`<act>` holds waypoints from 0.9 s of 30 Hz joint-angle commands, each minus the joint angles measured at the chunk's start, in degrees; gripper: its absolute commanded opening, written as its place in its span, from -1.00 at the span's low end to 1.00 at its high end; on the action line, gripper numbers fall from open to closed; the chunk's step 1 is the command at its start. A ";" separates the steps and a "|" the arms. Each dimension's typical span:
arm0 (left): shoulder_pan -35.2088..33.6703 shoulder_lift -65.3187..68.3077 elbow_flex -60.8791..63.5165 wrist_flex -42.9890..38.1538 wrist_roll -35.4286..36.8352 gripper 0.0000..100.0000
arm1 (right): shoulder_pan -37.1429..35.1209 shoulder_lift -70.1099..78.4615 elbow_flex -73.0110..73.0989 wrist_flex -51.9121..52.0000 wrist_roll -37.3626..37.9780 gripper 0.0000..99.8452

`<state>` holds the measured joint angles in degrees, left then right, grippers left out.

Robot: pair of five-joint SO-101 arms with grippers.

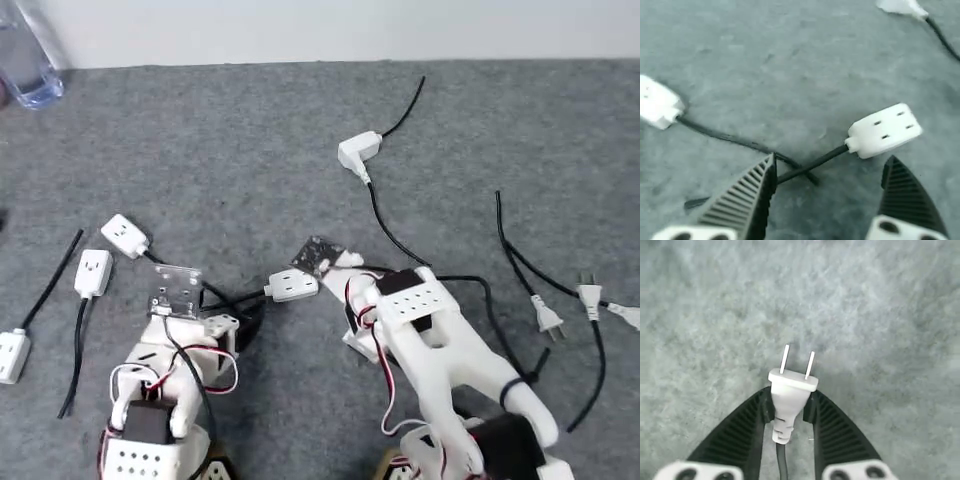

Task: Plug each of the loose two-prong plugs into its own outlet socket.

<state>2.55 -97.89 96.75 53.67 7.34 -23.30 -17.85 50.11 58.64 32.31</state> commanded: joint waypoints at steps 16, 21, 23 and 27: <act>16.62 -6.51 -0.48 -16.88 55.12 -0.37 | -8.04 -17.19 -22.24 20.18 9.93 -0.98; 19.25 -6.51 -0.48 -20.22 66.73 -0.37 | -8.22 -17.19 -24.88 20.35 11.52 -0.98; 19.60 -6.51 -0.48 -20.22 66.99 -0.37 | -8.40 -17.19 -25.32 20.09 11.52 -0.98; 24.44 -6.42 -0.40 -18.37 66.90 -0.37 | -10.68 -17.19 -27.43 20.18 11.52 -0.98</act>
<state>23.82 -103.43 96.92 34.95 73.63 -32.18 -33.23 26.99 78.33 43.30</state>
